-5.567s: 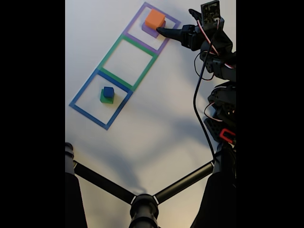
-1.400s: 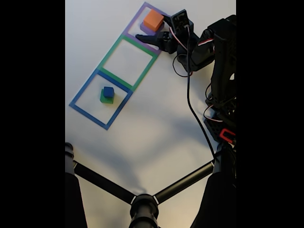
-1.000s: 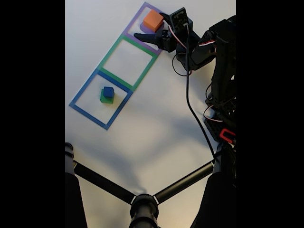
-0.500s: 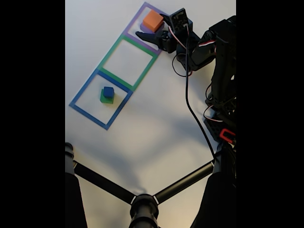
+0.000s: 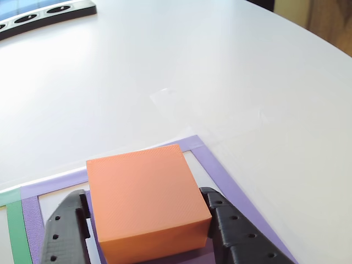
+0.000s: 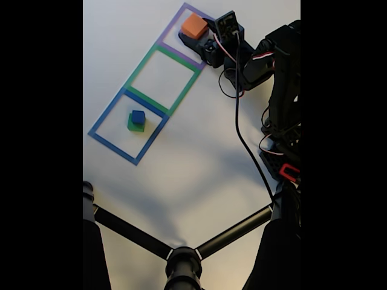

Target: Tower of hanoi

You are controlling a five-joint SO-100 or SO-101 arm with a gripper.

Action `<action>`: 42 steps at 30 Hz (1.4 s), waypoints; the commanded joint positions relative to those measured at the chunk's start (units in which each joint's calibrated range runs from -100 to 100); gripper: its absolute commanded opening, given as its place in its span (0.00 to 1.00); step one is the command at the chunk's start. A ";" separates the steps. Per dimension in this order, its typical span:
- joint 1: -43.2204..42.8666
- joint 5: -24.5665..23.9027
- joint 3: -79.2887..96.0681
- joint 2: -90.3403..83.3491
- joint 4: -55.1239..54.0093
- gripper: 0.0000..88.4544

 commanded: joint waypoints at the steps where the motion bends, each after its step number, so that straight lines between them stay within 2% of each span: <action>1: -0.83 0.00 0.05 -3.34 0.11 0.18; 15: -0.98 0.00 0.14 -4.79 1.56 0.13; 23: -2.51 0.00 0.51 -15.36 12.89 0.12; 28: -2.81 0.00 -0.04 -26.18 25.03 0.12; 33: -2.74 0.00 -4.22 -37.40 42.36 0.12; 42: -4.03 0.00 -23.30 -53.74 84.28 0.12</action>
